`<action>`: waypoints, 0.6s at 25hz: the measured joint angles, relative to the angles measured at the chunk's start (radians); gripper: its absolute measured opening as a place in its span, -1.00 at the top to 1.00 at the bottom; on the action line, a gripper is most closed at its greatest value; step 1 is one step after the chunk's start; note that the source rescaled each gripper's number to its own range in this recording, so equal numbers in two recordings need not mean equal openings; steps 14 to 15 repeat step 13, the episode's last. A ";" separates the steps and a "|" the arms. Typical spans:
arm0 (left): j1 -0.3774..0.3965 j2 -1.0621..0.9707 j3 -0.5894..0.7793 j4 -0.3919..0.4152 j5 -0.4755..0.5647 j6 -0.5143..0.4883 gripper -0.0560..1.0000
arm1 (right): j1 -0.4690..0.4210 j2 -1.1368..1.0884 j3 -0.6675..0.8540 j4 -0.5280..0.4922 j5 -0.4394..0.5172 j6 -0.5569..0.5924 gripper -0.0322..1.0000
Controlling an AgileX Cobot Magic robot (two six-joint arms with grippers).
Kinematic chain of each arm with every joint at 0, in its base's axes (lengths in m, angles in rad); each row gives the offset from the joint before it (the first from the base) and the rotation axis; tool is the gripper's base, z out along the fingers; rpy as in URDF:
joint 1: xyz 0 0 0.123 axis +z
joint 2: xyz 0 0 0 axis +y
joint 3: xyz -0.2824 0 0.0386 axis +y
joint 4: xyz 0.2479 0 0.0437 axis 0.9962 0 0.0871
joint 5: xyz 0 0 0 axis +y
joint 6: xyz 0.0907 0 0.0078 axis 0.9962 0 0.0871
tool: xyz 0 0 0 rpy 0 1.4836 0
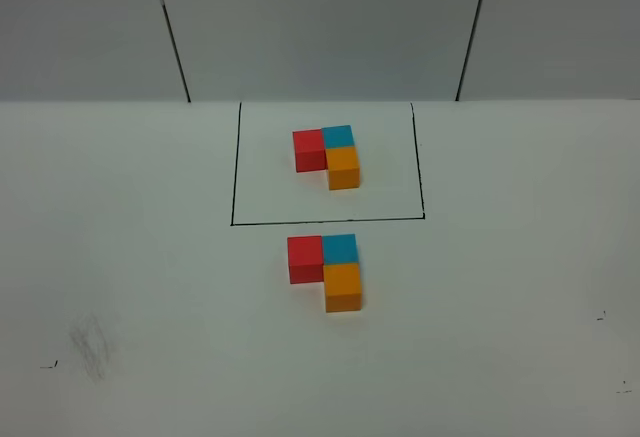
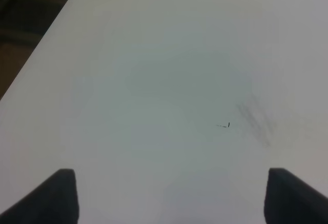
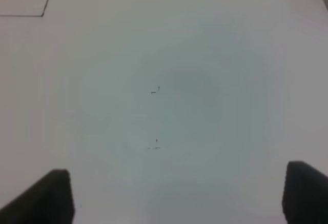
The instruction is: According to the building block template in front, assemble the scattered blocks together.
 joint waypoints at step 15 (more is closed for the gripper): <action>0.000 0.000 0.000 0.000 0.000 0.000 -0.49 | 0.000 0.000 0.000 0.000 -0.001 0.000 -0.58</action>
